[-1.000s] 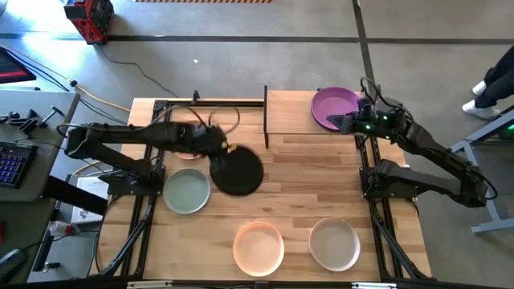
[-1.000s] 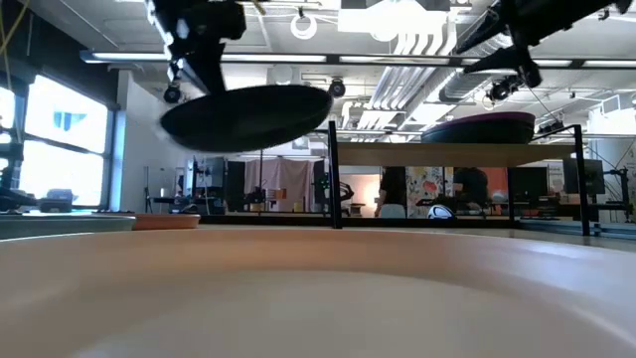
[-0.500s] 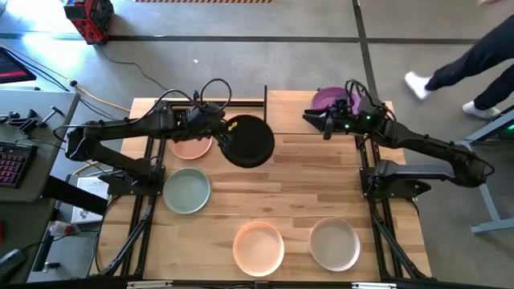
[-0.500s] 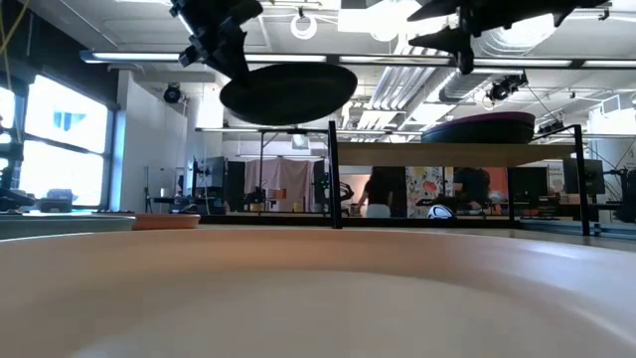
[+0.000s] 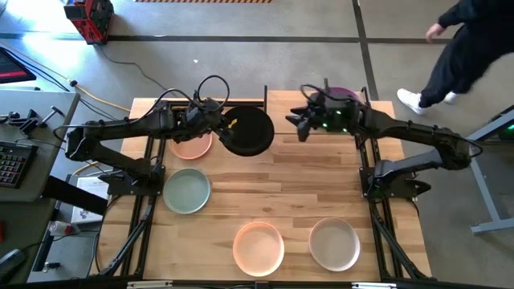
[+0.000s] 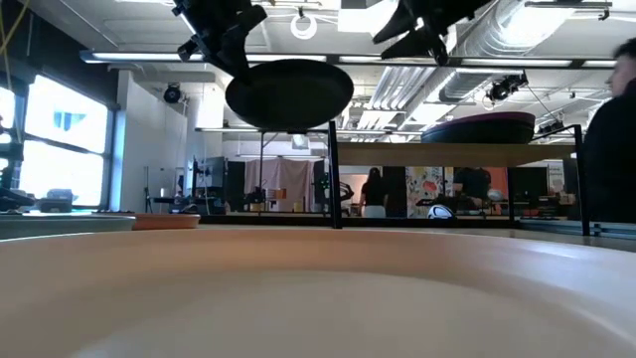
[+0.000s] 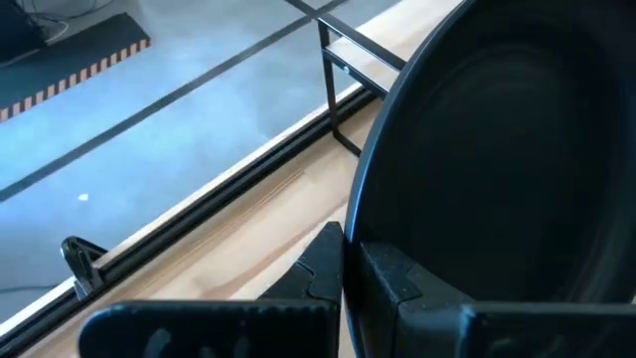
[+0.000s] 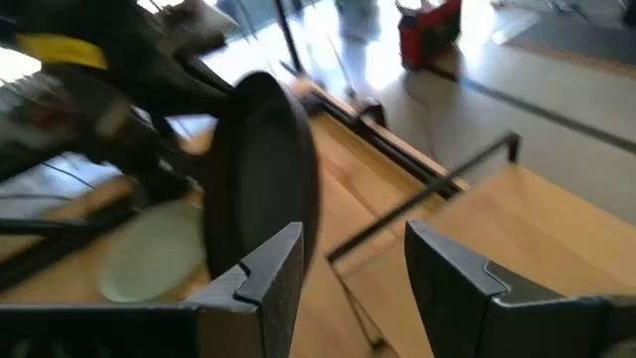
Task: Place and stack plates onto a shelf
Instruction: Stack the black plate on top of the purple plate on the shelf
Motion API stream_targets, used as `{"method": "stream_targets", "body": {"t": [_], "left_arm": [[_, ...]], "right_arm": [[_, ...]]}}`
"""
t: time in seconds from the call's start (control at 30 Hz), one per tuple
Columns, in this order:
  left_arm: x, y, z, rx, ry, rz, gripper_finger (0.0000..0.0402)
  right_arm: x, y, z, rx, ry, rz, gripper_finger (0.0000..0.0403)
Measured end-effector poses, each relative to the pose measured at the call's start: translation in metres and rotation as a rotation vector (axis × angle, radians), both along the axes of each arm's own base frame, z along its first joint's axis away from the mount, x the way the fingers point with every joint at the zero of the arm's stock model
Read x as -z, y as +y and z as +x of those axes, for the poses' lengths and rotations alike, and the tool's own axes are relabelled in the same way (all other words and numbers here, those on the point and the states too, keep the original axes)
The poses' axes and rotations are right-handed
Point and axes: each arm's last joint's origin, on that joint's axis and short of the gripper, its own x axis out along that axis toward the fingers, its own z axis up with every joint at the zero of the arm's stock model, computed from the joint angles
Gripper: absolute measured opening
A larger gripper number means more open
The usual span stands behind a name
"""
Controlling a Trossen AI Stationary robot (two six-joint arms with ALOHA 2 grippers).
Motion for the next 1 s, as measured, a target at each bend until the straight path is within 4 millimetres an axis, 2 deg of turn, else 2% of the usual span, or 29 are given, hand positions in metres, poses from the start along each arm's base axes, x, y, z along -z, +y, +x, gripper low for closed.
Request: {"method": "stream_targets", "body": {"t": [0.13,0.4,0.7,0.83,1.0], "left_arm": [[0.0,0.0,0.0,0.0,0.0,0.0,0.0004],[0.0,0.0,0.0,-0.03,-0.036,-0.025,0.0006],[-0.005,0.0,0.005,-0.019,-0.113,-0.019,0.0007],[-0.005,0.0,0.006,-0.006,-0.119,-0.03,0.0007],[-0.006,0.0,0.007,-0.004,-0.132,-0.026,0.0007]], "right_arm": [[0.0,-0.007,0.019,0.013,0.108,0.029,0.016],[0.01,-0.007,0.053,-0.024,0.159,0.045,0.016],[0.019,-0.006,0.063,-0.028,0.194,0.066,0.0157],[0.019,-0.006,0.063,-0.018,0.185,0.084,0.0122],[0.019,-0.006,0.062,0.002,0.18,0.106,0.0028]]}}
